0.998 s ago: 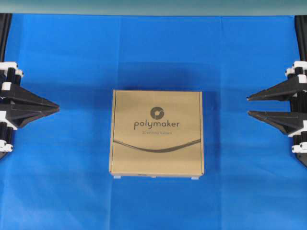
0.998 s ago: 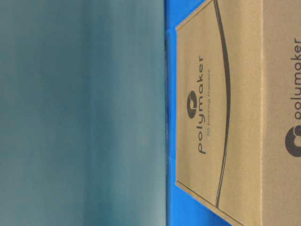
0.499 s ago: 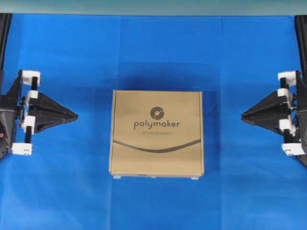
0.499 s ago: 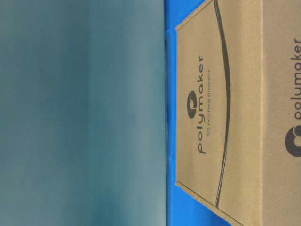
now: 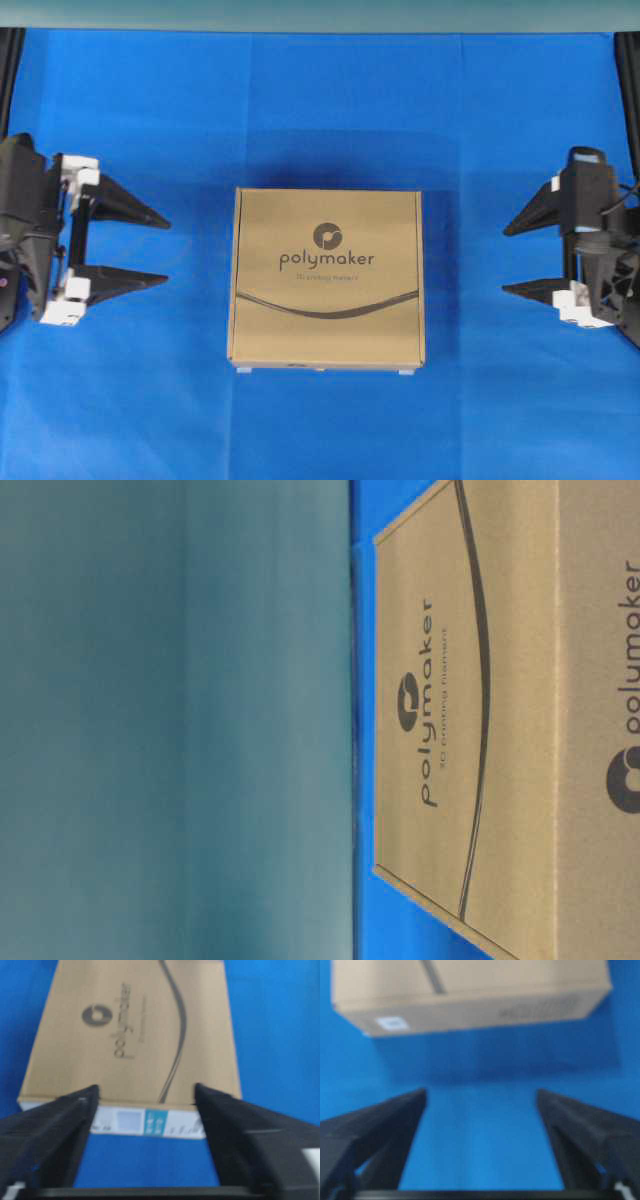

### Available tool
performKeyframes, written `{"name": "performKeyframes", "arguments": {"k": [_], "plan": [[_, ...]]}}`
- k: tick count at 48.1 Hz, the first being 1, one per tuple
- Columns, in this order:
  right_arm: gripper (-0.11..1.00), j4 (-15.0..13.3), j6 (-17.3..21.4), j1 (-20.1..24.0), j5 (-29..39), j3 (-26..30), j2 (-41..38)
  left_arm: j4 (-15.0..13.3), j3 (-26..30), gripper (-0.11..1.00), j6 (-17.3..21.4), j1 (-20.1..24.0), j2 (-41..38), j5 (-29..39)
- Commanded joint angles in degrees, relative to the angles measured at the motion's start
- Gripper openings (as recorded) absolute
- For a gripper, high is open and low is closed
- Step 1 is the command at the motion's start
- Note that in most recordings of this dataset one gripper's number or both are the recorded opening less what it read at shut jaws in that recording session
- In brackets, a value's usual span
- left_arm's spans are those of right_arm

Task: Lift up the cardboard box by clamping it between your arms.
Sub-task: 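Rotate both grippers and move them toward the box's left and right sides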

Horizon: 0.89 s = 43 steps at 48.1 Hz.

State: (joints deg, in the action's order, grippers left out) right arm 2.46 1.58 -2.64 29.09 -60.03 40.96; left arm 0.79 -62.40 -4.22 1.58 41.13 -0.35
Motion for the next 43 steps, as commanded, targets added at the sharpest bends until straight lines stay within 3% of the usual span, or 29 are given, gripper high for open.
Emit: {"name": "performKeyframes", "arguments": {"k": [1, 4, 15, 43], "plan": [[0.98, -0.09, -0.26, -0.18, -0.44, 1.32, -1.58, 0.18, 1.23, 0.83, -0.09, 0.97, -1.93, -0.35], [1.00, -0.09, -0.35, -0.18, -0.70, 1.23, -2.99, 0.18, 1.05, 0.88, -0.79, 0.88, -3.52, -0.18], [1.00, -0.18, -0.70, -0.18, -3.52, 0.97, -7.56, 0.26, 0.53, 0.86, -2.90, 0.00, -12.13, -0.79], [1.00, -0.18, -4.83, -0.18, -16.44, -0.09, -21.71, 0.53, 3.43, 0.87, 2.29, 0.09, -28.04, -7.03]]}}
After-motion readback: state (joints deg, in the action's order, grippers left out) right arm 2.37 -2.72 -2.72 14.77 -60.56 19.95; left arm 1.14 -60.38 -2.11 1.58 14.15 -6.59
